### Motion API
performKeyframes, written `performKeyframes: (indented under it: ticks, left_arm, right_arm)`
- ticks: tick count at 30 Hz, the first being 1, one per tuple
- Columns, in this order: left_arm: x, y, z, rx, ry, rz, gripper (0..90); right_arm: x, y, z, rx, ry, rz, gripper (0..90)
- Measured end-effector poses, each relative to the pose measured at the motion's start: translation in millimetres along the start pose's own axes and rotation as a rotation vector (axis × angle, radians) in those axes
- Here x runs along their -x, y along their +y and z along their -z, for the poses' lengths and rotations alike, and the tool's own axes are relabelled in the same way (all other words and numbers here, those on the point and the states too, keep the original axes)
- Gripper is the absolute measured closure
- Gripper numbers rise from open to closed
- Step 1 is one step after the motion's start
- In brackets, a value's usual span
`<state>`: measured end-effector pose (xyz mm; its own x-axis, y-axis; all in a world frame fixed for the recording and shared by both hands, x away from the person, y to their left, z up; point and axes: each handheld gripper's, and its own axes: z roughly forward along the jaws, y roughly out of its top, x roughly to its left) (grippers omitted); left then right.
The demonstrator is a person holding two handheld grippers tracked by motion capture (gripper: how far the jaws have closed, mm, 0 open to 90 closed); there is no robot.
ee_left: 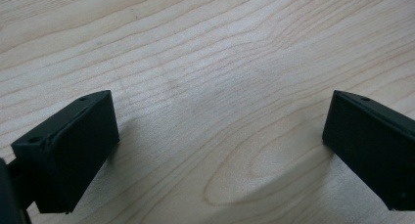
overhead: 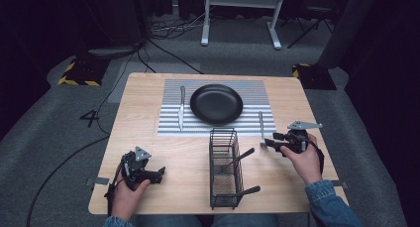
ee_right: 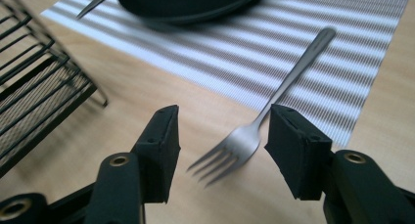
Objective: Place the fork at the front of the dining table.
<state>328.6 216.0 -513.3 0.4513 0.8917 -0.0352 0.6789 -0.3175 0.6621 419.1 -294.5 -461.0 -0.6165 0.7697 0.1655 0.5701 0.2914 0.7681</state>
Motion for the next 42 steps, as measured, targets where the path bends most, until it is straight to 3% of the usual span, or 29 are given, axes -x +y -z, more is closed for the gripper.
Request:
performKeyframes:
  ticks: [7, 13, 18, 30, 42]
  left_arm:
    - [0.0, 0.0, 0.0, 0.0, 0.0, 0.0, 0.3]
    - [0.0, 0.0, -0.1, 0.0, 0.0, 0.001, 0.3]
    - [0.0, 0.0, -0.1, 0.0, 0.0, 0.001, 0.3]
    - [0.0, 0.0, -0.1, 0.0, 0.0, 0.001, 0.3]
    - [0.0, 0.0, -0.1, 0.0, 0.0, 0.001, 0.3]
  right_arm:
    - [-20.6, -22.7, 13.5, -0.04, -0.02, -0.006, 45.4]
    - [-26.0, -34.8, 5.4, -0.076, -0.034, 0.008, 45.2]
    - [-20.3, -37.3, -5.2, -0.099, -0.041, 0.007, 47.1]
    - [-3.9, -25.2, -16.8, -0.152, -0.048, 0.046, 62.4]
    - [9.6, -9.8, -26.3, -0.161, -0.082, 0.054, 62.8]
